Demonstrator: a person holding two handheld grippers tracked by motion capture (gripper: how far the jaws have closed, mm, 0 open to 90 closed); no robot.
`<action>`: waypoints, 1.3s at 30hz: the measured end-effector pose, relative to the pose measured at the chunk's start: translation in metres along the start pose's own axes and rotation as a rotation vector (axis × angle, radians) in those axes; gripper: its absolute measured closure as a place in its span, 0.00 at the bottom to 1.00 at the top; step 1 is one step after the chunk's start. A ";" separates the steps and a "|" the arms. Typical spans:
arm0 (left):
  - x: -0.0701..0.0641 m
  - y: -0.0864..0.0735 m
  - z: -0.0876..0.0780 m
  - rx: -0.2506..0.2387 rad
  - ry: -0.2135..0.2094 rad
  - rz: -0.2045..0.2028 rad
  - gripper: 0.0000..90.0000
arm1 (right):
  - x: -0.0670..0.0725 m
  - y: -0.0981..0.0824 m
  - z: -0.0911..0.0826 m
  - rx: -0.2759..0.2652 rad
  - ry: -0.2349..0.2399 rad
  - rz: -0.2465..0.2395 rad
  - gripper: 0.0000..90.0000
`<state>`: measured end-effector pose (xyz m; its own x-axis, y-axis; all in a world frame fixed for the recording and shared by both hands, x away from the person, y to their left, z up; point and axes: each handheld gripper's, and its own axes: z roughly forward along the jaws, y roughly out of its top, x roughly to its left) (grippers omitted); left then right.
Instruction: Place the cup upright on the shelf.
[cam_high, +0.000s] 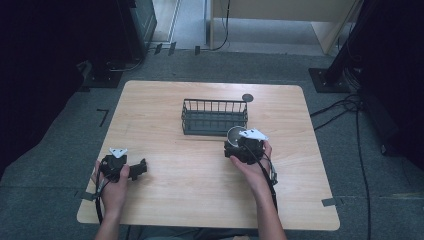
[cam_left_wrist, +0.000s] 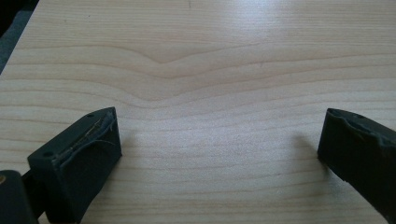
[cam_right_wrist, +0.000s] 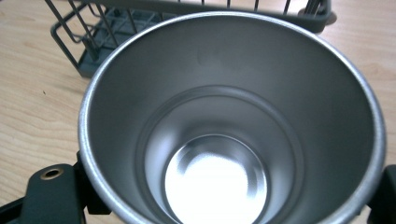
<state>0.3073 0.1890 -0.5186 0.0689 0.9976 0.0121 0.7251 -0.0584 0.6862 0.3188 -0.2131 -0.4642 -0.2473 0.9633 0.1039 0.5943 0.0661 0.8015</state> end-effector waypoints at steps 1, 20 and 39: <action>0.000 0.000 0.000 0.000 0.000 0.000 0.00 | 0.000 0.003 -0.002 -0.012 -0.001 -0.003 0.20; 0.000 0.000 0.000 0.000 0.000 0.000 0.00 | -0.001 0.027 -0.017 -0.195 0.005 -0.038 0.20; 0.000 0.000 0.000 -0.003 0.000 -0.004 0.00 | 0.003 0.058 -0.012 -0.302 -0.004 -0.067 0.20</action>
<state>0.3074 0.1887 -0.5188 0.0656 0.9978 0.0091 0.7231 -0.0539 0.6887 0.3435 -0.2100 -0.4100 -0.2751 0.9604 0.0435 0.3226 0.0496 0.9452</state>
